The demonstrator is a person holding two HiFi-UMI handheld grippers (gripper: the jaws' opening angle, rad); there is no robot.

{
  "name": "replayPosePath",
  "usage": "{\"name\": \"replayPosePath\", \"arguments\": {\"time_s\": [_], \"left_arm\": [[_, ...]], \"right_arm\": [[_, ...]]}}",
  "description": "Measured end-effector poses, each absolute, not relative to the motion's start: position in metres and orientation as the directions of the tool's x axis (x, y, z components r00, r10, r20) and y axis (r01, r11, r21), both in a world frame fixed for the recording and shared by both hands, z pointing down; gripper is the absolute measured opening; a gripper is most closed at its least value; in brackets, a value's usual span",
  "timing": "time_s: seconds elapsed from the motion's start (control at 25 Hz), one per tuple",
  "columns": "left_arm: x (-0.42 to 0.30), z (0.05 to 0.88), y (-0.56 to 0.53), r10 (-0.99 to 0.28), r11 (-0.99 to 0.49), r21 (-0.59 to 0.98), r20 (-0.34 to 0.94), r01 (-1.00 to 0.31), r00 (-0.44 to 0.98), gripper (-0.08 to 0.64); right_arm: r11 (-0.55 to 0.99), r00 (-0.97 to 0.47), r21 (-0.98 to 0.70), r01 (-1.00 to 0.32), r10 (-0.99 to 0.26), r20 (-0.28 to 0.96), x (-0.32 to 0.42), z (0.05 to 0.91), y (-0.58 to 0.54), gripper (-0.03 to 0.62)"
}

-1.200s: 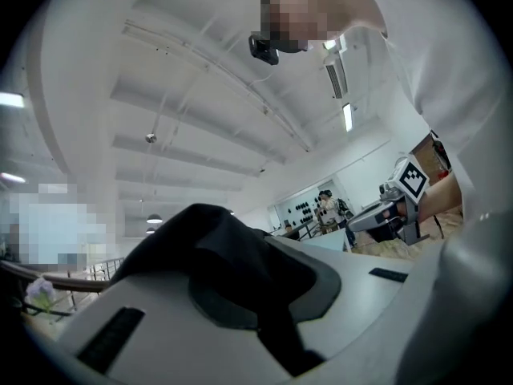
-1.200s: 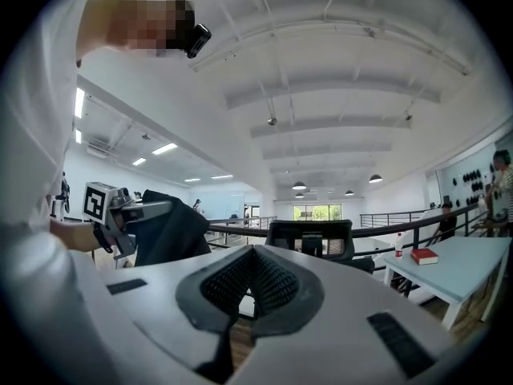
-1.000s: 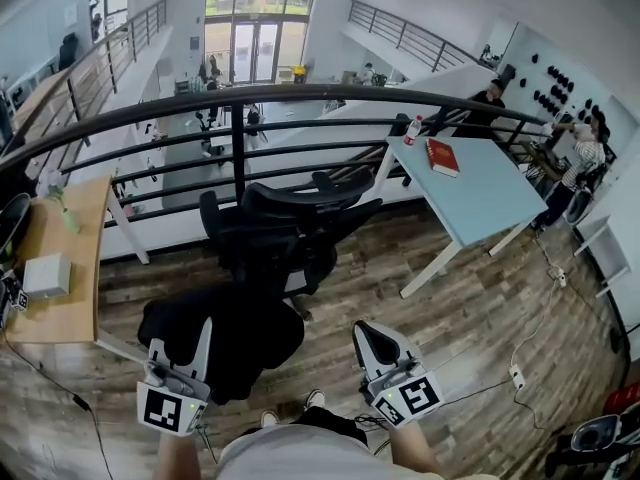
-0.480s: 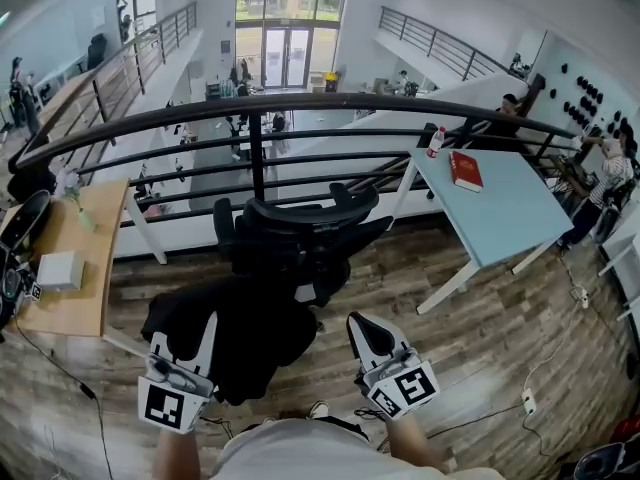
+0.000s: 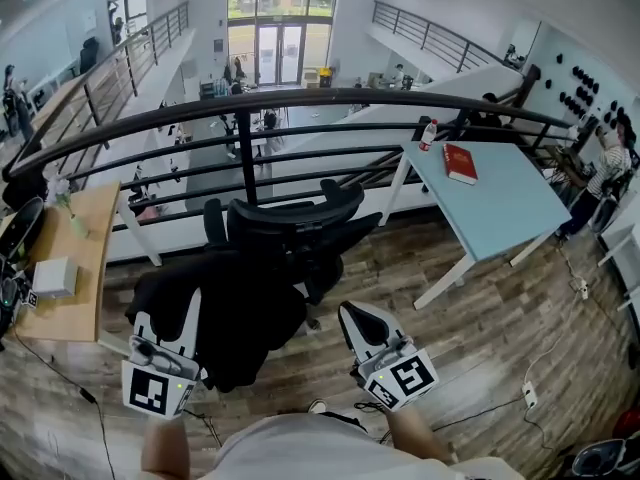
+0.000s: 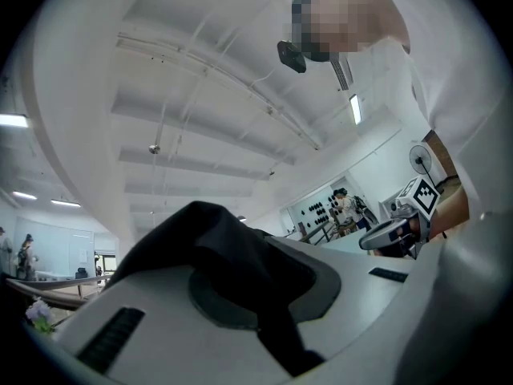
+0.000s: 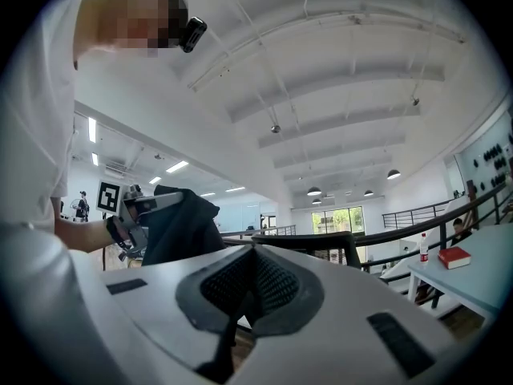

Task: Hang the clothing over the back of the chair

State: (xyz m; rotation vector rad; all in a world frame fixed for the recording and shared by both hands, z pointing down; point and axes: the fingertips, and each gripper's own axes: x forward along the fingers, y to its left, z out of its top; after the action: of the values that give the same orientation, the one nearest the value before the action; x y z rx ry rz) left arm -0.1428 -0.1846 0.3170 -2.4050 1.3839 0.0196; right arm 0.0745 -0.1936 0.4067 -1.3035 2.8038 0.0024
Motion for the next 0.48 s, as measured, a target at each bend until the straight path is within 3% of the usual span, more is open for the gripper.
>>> {"name": "replayPosePath", "arguments": {"time_s": [0.48], "left_arm": [[-0.098,0.287,-0.262,-0.791,-0.471,-0.447,-0.166,-0.760,0.588,0.043]], "right_arm": [[0.620,-0.618,-0.029,-0.784,-0.785,-0.039,0.087,0.407,-0.189,0.017]]}}
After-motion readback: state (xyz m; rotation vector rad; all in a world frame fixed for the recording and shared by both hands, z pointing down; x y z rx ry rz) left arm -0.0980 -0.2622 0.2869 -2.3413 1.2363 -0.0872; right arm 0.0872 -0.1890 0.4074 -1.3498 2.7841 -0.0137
